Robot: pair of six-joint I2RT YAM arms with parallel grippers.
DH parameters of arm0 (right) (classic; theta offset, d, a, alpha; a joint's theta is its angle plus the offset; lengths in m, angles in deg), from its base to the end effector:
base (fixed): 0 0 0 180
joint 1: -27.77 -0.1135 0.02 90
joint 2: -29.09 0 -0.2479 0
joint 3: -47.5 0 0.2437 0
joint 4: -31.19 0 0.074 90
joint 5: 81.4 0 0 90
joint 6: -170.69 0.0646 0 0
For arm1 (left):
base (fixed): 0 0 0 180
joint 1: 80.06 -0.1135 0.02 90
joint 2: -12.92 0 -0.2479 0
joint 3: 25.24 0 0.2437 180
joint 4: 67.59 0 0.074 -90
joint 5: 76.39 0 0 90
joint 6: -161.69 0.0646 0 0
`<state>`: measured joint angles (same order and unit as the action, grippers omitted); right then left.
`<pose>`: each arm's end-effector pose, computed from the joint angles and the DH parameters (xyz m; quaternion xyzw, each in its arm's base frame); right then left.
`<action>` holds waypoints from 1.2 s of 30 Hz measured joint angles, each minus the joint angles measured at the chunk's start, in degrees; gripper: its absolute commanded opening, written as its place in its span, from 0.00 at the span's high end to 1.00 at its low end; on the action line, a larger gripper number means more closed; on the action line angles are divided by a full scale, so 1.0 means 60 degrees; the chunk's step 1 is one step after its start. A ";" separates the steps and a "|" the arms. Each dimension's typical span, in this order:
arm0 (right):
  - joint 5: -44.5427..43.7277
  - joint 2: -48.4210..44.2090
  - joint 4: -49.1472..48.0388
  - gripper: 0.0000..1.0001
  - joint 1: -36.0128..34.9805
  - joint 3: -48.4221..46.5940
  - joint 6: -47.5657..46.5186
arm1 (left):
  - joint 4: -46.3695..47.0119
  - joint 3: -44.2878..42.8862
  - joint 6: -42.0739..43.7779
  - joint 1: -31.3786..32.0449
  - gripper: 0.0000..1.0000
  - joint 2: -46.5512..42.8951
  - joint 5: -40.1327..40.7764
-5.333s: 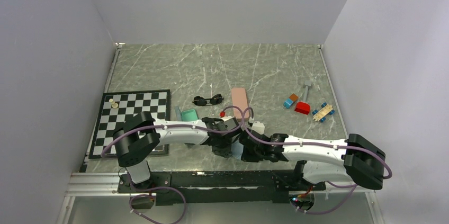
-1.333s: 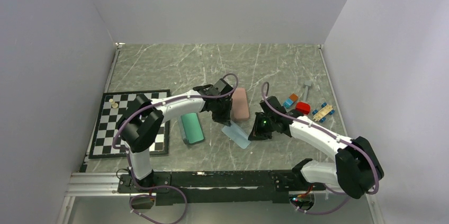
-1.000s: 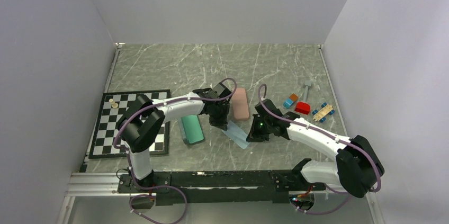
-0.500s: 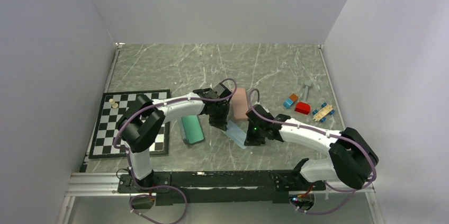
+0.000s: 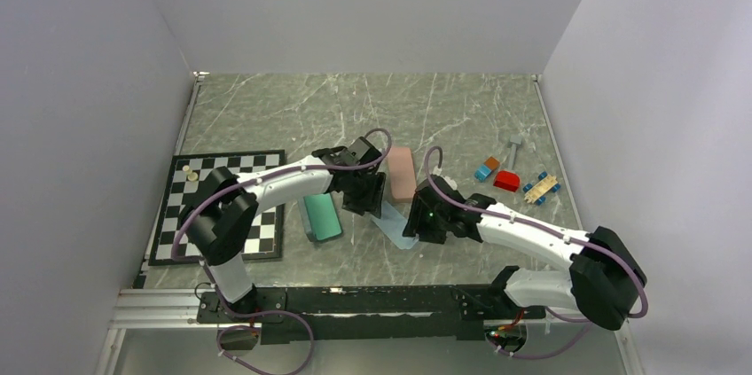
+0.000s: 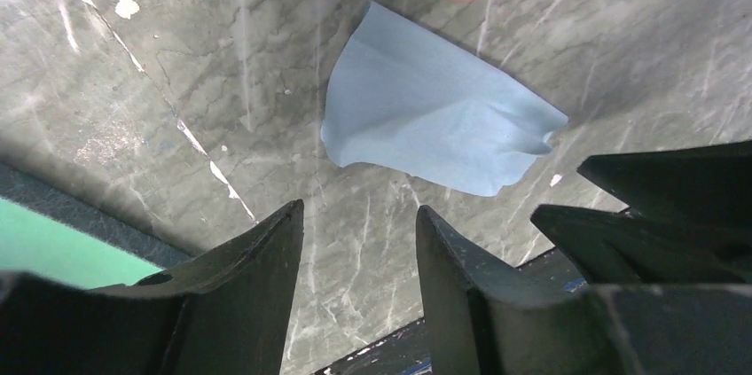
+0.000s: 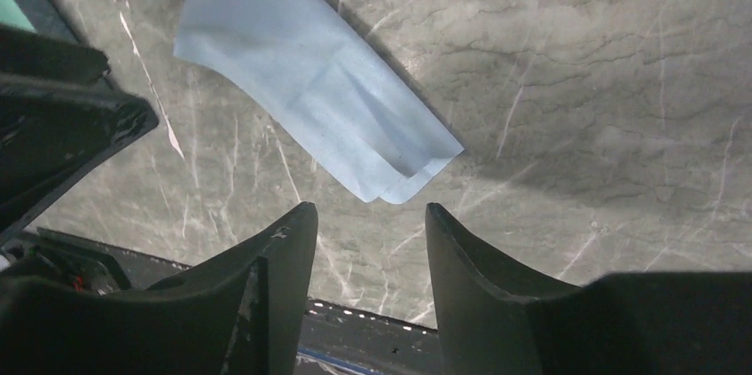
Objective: Organize the sunglasses
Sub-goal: Move the folded cleaning cloth to the center of the board.
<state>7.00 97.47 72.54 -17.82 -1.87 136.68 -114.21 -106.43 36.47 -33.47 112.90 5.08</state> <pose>0.1606 0.1613 0.1441 0.0912 0.9623 0.1896 0.1721 0.2343 -0.2616 0.1538 0.1123 0.9680 -0.1940 0.1129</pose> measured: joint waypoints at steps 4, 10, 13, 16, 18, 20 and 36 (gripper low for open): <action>-0.0168 0.0029 -0.0076 0.46 0.0000 0.0095 0.0412 | 0.0044 -0.0026 0.0073 0.0000 0.36 -0.0193 0.0033; -0.0470 0.0368 -0.0302 0.51 -0.0004 0.0229 0.0962 | 0.0069 -0.0026 0.0113 0.0000 0.21 -0.0193 0.0135; -0.0499 0.0623 -0.0444 0.56 -0.0029 0.0255 0.1166 | 0.0113 -0.0026 0.0124 -0.0004 0.11 -0.0193 0.0186; -0.0492 0.0871 -0.0557 0.59 -0.0080 0.0317 0.1300 | 0.0255 0.0036 0.0127 -0.0051 0.04 -0.0229 0.0222; -0.0503 0.0936 -0.0627 0.62 -0.0124 0.0331 0.1421 | 0.0357 0.0124 0.0120 -0.0102 0.03 -0.0280 0.0211; -0.0535 0.0965 -0.0637 0.67 -0.0168 0.0335 0.1501 | 0.0452 0.0237 0.0117 -0.0168 0.03 -0.0350 0.0208; -0.1082 0.0761 -0.0510 1.00 -0.0222 0.0572 0.1690 | 0.0645 0.0608 0.0087 -0.0484 0.07 -0.0710 0.0237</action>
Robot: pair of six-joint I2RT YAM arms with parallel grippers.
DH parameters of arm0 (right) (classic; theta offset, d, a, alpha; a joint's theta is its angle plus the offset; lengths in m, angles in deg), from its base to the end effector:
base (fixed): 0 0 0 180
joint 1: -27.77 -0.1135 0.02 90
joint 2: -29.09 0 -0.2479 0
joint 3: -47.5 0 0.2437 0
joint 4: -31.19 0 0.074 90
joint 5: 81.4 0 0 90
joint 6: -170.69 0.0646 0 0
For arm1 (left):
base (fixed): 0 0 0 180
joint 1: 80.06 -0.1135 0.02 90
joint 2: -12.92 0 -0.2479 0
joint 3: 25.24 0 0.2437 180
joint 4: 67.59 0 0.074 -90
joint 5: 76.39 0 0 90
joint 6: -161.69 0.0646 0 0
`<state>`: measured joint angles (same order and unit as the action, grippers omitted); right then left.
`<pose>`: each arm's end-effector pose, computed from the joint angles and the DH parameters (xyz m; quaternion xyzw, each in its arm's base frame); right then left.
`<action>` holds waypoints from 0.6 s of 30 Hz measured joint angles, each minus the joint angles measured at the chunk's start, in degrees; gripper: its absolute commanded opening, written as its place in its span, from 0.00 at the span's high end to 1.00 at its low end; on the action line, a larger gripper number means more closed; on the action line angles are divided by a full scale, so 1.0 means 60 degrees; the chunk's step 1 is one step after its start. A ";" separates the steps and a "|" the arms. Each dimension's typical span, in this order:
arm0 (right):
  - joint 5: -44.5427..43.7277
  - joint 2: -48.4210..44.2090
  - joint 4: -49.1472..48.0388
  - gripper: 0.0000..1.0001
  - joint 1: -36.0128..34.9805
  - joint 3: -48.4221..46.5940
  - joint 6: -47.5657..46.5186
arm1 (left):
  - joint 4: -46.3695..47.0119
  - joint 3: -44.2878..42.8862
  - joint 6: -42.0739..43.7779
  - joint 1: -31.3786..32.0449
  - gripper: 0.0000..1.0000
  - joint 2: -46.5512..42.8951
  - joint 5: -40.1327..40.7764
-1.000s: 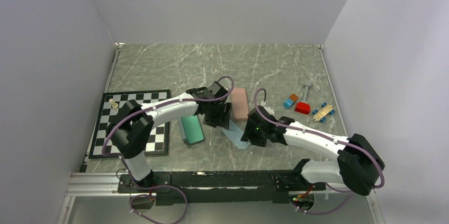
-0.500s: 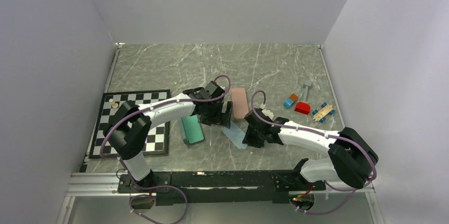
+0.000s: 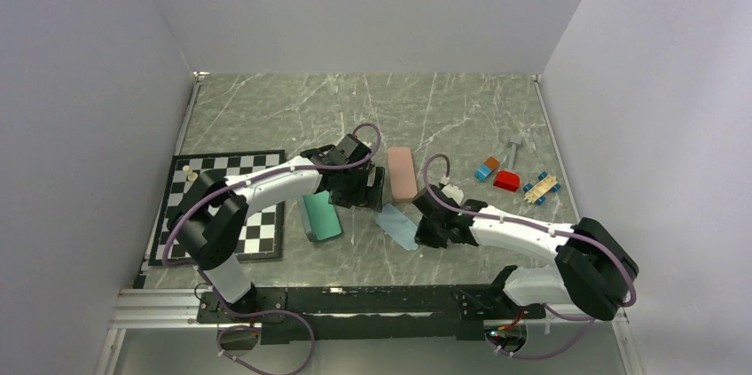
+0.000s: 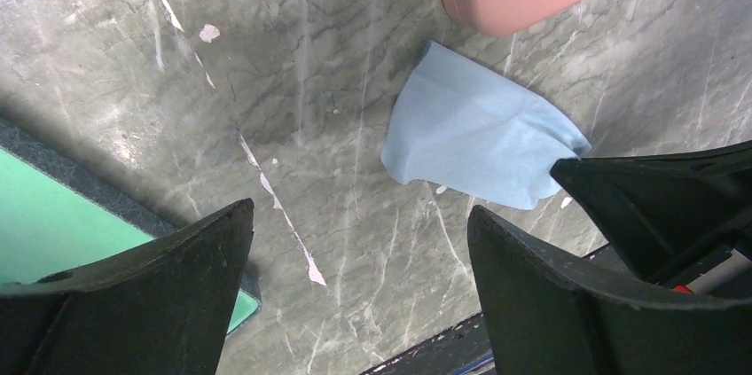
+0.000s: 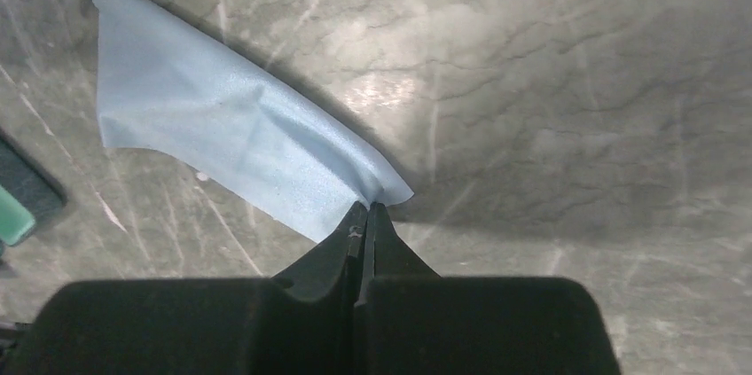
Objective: Organize the sunglasses
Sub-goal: Move the folded cleaning cloth to the center of the board.
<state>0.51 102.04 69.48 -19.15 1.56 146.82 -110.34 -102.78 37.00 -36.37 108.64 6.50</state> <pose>0.1583 0.1560 0.1145 0.1775 0.9582 0.1400 0.1752 0.2427 -0.2429 0.1634 0.0913 0.9619 -0.2048 0.1562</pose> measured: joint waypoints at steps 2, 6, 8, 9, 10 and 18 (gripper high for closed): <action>-0.0098 -0.0186 0.0233 1.00 0.0051 0.0069 -0.0178 | 0.0004 0.0000 -0.0004 0.0000 0.09 0.0000 -0.0004; -0.0211 -0.0699 0.0780 1.00 0.0372 0.0273 -0.0710 | 0.0058 0.0004 0.0011 0.0000 0.15 0.0000 -0.0029; -0.0186 -0.1071 0.0827 1.00 0.0539 0.0503 -0.1067 | 0.0142 0.0000 0.0029 0.0000 0.18 0.0000 -0.0127; -0.0153 -0.1206 0.0834 1.00 0.0586 0.0583 -0.1213 | 0.0197 0.0004 0.0036 0.0000 0.21 0.0000 -0.0186; -0.0098 -0.1341 0.0816 1.00 0.0659 0.0670 -0.1402 | 0.0273 0.0004 0.0040 0.0000 0.22 0.0004 -0.0288; 0.0346 -0.1450 0.0758 1.00 0.1242 0.0743 -0.2412 | 0.0532 -0.0699 0.0255 0.0517 0.37 0.1147 -0.0521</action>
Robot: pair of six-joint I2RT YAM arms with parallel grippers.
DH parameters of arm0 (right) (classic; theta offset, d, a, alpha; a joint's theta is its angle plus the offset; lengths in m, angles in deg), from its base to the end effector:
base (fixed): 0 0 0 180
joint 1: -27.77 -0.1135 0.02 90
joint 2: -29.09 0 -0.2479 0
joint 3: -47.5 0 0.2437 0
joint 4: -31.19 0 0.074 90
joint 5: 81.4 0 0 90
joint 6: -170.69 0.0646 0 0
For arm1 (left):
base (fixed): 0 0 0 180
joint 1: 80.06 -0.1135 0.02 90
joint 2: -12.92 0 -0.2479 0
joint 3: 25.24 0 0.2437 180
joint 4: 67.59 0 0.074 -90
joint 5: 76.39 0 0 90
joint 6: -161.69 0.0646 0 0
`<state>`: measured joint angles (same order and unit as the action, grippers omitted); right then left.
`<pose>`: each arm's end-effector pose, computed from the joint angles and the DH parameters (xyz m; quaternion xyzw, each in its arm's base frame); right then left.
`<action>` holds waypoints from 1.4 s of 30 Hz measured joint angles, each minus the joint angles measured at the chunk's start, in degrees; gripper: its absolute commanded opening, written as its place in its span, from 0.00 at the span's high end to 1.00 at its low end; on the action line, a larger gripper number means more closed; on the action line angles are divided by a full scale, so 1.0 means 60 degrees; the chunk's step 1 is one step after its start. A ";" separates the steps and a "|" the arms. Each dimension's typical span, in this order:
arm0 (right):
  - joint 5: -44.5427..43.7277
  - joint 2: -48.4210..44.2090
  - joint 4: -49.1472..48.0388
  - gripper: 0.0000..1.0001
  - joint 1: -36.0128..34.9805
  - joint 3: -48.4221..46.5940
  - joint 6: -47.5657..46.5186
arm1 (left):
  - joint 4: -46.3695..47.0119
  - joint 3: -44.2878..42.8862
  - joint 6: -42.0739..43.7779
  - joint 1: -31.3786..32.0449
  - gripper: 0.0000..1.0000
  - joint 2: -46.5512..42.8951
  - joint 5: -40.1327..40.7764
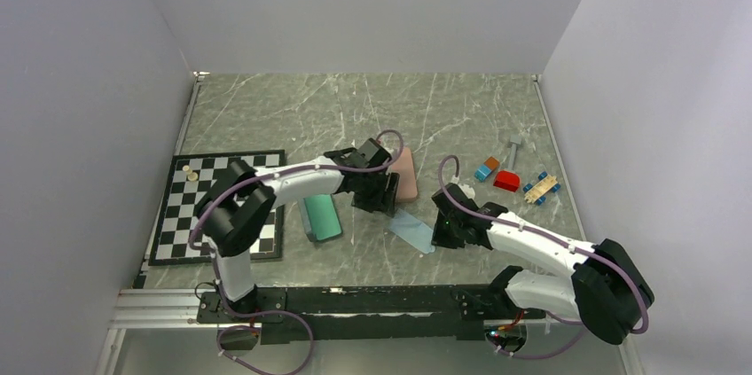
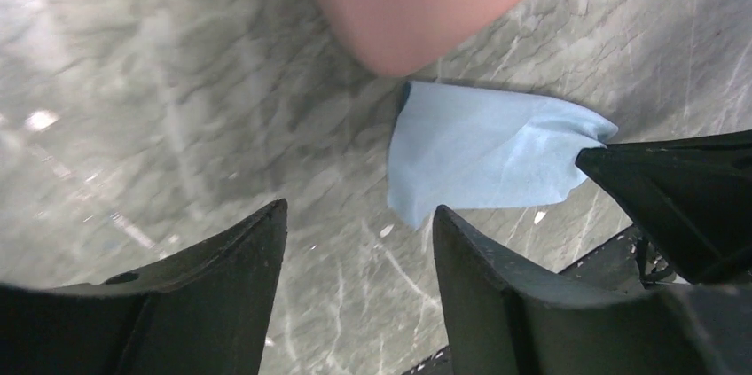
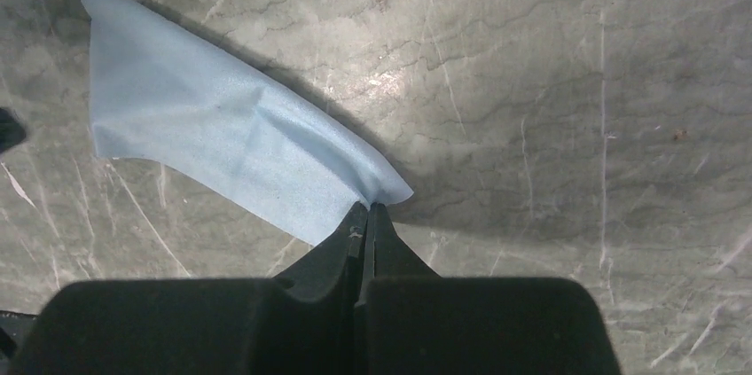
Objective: Organize the sunglasses
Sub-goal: Move the folded cleaning cloth to the center of the board, then pick up the folded cleaning cloth from the center of the board.
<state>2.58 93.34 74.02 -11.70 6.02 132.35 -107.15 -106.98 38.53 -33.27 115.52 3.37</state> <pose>0.1542 0.1182 0.1166 0.1147 0.9694 0.1148 0.1844 0.2448 -0.2773 0.1490 0.1369 0.9535 -0.2295 0.1394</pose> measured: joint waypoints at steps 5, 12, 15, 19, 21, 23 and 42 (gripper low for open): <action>0.0350 -0.0153 -0.0175 1.00 0.0211 0.0146 -0.0299 | -0.0084 -0.0692 0.0124 0.0506 0.45 0.1013 0.0098; 0.0619 -0.0240 -0.0404 1.00 0.0306 0.0273 -0.0525 | -0.0543 -0.1698 0.0135 0.0994 0.59 0.1756 0.0703; 0.0743 -0.0280 -0.0543 1.00 0.0306 0.0339 -0.0543 | -0.0769 -0.1967 0.0146 0.1195 0.62 0.1920 0.1009; 0.0772 -0.0350 -0.0583 1.00 0.0306 0.0390 -0.0546 | -0.0874 -0.1989 0.0164 0.1370 0.67 0.1927 0.1362; 0.0769 -0.0404 -0.0565 1.00 0.0306 0.0412 -0.0554 | -0.0900 -0.1982 0.0160 0.1417 0.68 0.1927 0.1450; 0.0769 -0.0466 -0.0514 1.00 0.0306 0.0433 -0.0557 | -0.0914 -0.1978 0.0153 0.1446 0.68 0.1923 0.1504; 0.1166 -0.0707 -0.0565 1.00 0.0302 0.0605 -0.0470 | -0.2047 -0.3253 0.0182 0.1993 1.00 0.2674 0.1872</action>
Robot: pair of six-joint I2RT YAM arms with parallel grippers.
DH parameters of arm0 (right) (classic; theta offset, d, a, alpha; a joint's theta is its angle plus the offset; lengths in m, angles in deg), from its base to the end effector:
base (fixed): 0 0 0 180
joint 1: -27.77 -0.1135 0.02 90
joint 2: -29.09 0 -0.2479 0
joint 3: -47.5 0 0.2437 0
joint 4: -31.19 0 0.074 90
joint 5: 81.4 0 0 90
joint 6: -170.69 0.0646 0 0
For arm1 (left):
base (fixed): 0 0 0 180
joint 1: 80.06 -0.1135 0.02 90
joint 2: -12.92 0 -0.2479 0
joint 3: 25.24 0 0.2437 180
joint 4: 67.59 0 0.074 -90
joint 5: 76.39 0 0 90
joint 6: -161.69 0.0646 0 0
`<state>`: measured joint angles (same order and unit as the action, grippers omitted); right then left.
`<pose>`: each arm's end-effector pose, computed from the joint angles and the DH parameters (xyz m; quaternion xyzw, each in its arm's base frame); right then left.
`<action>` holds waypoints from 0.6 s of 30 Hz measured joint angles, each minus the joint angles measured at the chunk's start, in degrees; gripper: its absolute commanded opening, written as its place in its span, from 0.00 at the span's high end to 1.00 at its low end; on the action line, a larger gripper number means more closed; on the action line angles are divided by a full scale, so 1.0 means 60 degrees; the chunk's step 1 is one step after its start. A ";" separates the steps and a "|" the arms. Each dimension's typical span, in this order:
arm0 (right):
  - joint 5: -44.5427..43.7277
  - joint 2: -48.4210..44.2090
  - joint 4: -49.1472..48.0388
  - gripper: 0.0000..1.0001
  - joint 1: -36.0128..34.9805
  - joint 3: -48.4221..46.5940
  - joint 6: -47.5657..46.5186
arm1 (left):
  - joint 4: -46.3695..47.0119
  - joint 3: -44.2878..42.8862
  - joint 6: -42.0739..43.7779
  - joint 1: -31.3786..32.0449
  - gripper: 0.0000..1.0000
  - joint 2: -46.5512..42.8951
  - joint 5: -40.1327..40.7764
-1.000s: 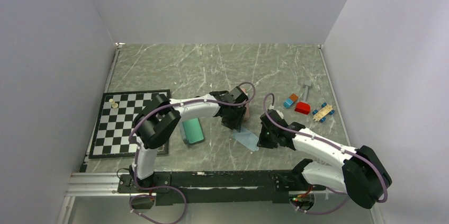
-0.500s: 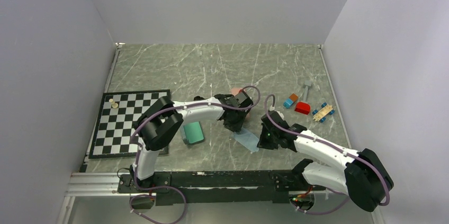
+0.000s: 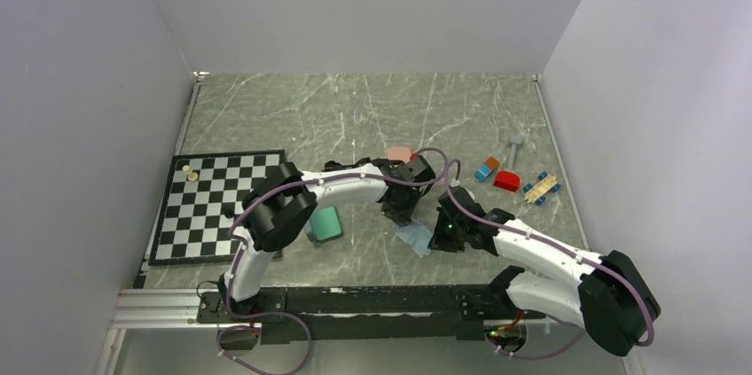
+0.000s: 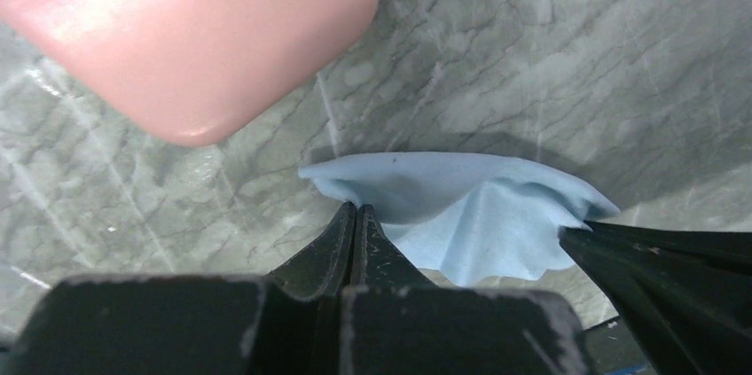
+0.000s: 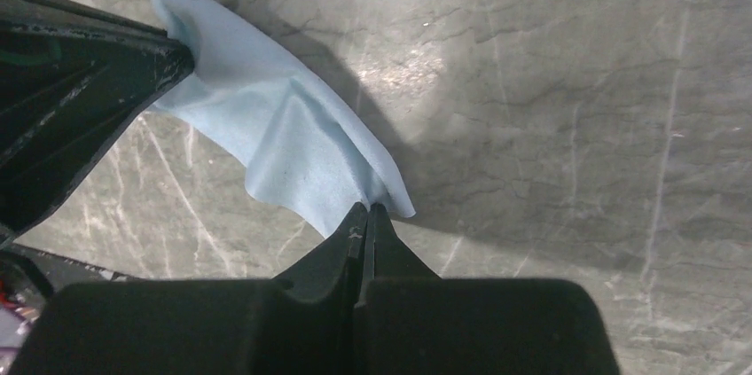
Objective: Organize the sunglasses
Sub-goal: Pick up the folded cleaning cloth from the center of the board, then place the folded cleaning cloth in the sunglasses case.
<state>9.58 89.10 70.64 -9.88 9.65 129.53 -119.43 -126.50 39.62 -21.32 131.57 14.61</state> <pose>0.1479 0.1155 0.1144 0.0924 0.9650 0.1740 0.1729 0.2192 -0.3589 0.1286 0.2253 0.9574 -0.1223 0.1327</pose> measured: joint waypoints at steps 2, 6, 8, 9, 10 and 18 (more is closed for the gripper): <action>0.0200 -0.0018 -0.0106 1.00 -0.0047 0.0000 0.0095 | -0.0025 0.0087 0.0033 0.0022 1.00 -0.0095 0.0335; 0.0561 0.0073 -0.0608 1.00 -0.0543 -0.0127 0.0331 | -0.0339 0.0565 0.0255 -0.0004 1.00 -0.0667 0.1235; 0.0605 0.0452 -0.0856 1.00 -0.1053 -0.0488 0.0415 | -0.0463 0.0834 0.0393 -0.0062 1.00 -0.1147 0.1574; 0.0590 0.0681 -0.0984 1.00 -0.1264 -0.0707 0.0448 | -0.0535 0.0954 0.0448 -0.0102 1.00 -0.1432 0.1727; 0.0579 0.1042 -0.1217 1.00 -0.1585 -0.1038 0.0528 | -0.0583 0.1104 0.0499 -0.0157 1.00 -0.1767 0.1902; -0.0299 0.3253 -0.2572 1.00 -0.3089 -0.3111 0.0907 | -0.1147 0.2623 0.1195 -0.0718 1.00 -0.4138 0.3304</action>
<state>7.78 108.62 55.21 -28.42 -9.01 134.97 -126.31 -110.76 46.79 -25.62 106.74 34.43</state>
